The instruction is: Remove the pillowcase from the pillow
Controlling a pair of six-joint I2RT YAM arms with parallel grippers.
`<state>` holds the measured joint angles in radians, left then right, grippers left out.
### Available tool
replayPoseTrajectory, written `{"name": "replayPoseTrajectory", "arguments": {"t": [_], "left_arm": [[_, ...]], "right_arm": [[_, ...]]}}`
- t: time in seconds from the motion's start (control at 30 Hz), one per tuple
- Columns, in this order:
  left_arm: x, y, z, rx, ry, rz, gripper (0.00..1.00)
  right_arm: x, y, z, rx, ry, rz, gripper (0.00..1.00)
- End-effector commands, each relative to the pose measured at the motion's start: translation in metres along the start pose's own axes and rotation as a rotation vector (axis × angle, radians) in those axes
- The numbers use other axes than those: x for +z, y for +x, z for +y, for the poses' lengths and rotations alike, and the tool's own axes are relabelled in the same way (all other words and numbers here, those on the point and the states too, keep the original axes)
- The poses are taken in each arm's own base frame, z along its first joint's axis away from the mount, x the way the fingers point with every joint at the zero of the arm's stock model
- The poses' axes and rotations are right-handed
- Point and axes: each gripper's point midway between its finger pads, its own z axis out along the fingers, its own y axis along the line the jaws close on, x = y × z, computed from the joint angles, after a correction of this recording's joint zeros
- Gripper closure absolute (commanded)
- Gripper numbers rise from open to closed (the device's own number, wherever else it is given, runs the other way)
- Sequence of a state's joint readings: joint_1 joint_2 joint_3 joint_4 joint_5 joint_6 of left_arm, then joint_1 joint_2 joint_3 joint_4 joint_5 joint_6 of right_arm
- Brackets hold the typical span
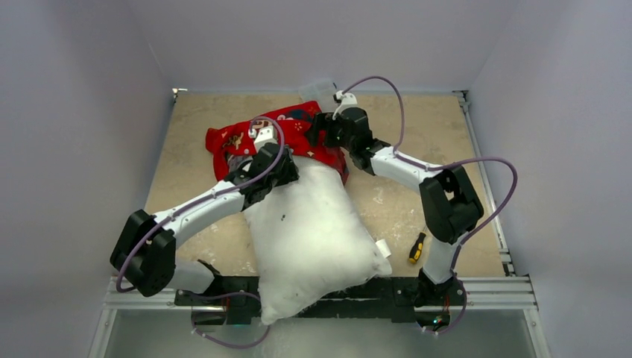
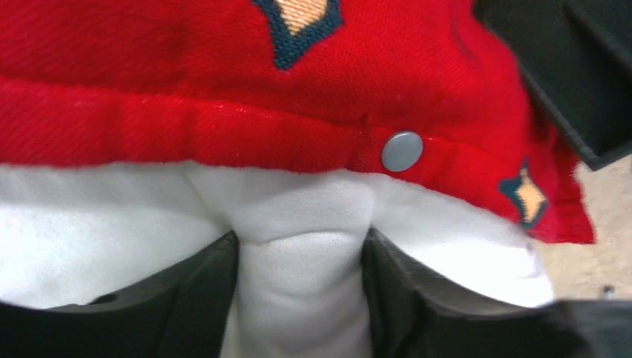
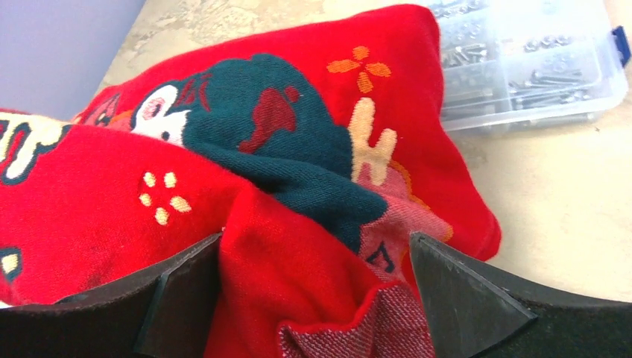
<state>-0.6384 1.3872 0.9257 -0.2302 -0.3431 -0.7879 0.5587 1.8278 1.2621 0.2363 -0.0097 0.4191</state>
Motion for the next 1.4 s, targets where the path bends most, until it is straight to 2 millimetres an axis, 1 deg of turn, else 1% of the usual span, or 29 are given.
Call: {"name": "replayPoseTrajectory", "arguments": {"t": [0.0, 0.07, 0.1, 0.13, 0.17, 0.23, 0.3, 0.37, 0.43, 0.47, 0.57, 0.67, 0.83, 0.93, 0.97, 1.03, 1.1, 1.23, 1.37], "left_arm": [[0.01, 0.051, 0.036, 0.019, -0.081, 0.104, 0.61], [0.009, 0.057, 0.038, 0.033, -0.077, 0.122, 0.95], [0.006, 0.057, 0.038, 0.042, -0.073, 0.132, 1.0], [0.002, 0.057, 0.037, 0.055, -0.065, 0.138, 1.0], [-0.004, 0.055, 0.038, 0.068, -0.06, 0.144, 1.0], [-0.018, 0.048, 0.041, 0.09, -0.053, 0.134, 1.0], [-0.035, 0.036, 0.044, 0.104, -0.052, 0.103, 1.0], [-0.053, 0.022, 0.046, 0.103, -0.044, 0.062, 1.0], [-0.069, 0.009, 0.046, 0.095, -0.028, 0.022, 1.0], [-0.076, 0.004, 0.045, 0.092, -0.016, 0.006, 1.0], [-0.096, -0.009, 0.041, 0.082, 0.034, -0.037, 1.0], [-0.113, -0.018, 0.043, 0.082, 0.053, -0.068, 1.0], [-0.145, -0.033, 0.047, 0.09, 0.084, -0.12, 1.0], [-0.162, -0.044, 0.056, 0.077, 0.07, -0.167, 1.0], [-0.166, -0.046, 0.06, 0.07, 0.06, -0.183, 1.0], [-0.173, -0.051, 0.067, 0.058, 0.042, -0.212, 1.0], [-0.178, -0.054, 0.073, 0.051, 0.022, -0.23, 1.0], [-0.184, -0.057, 0.083, 0.041, -0.008, -0.257, 1.0], [-0.188, -0.058, 0.094, 0.034, -0.044, -0.281, 1.0]], "right_arm": [[0.0, -0.001, 0.04, -0.069, -0.096, -0.025, 0.06], [0.002, 0.006, 0.041, -0.074, -0.091, -0.009, 0.11], [0.002, 0.008, 0.041, -0.071, -0.083, -0.005, 0.15], [0.002, 0.008, 0.039, -0.068, -0.076, -0.002, 0.19], [0.0, 0.009, 0.04, -0.058, -0.079, 0.006, 0.26], [-0.006, 0.0, 0.04, -0.036, -0.062, -0.01, 0.4], [-0.014, -0.023, 0.035, -0.027, -0.018, -0.065, 0.55], [-0.023, -0.05, 0.025, -0.011, 0.022, -0.12, 0.73], [-0.032, -0.079, 0.009, 0.012, 0.071, -0.174, 0.92], [-0.037, -0.092, 0.001, 0.026, 0.097, -0.201, 1.0], [-0.058, -0.134, -0.021, 0.073, 0.14, -0.289, 1.0], [-0.087, -0.173, -0.04, 0.13, 0.156, -0.385, 1.0], [-0.147, -0.233, -0.062, 0.187, 0.195, -0.561, 1.0], [-0.186, -0.264, -0.075, 0.211, 0.222, -0.666, 1.0], [-0.197, -0.273, -0.081, 0.214, 0.234, -0.694, 1.0], [-0.215, -0.286, -0.084, 0.222, 0.246, -0.741, 1.0], [-0.232, -0.297, -0.094, 0.231, 0.274, -0.786, 1.0], [-0.264, -0.314, -0.115, 0.252, 0.328, -0.864, 1.0], [-0.29, -0.327, -0.13, 0.257, 0.361, -0.919, 1.0]]}}
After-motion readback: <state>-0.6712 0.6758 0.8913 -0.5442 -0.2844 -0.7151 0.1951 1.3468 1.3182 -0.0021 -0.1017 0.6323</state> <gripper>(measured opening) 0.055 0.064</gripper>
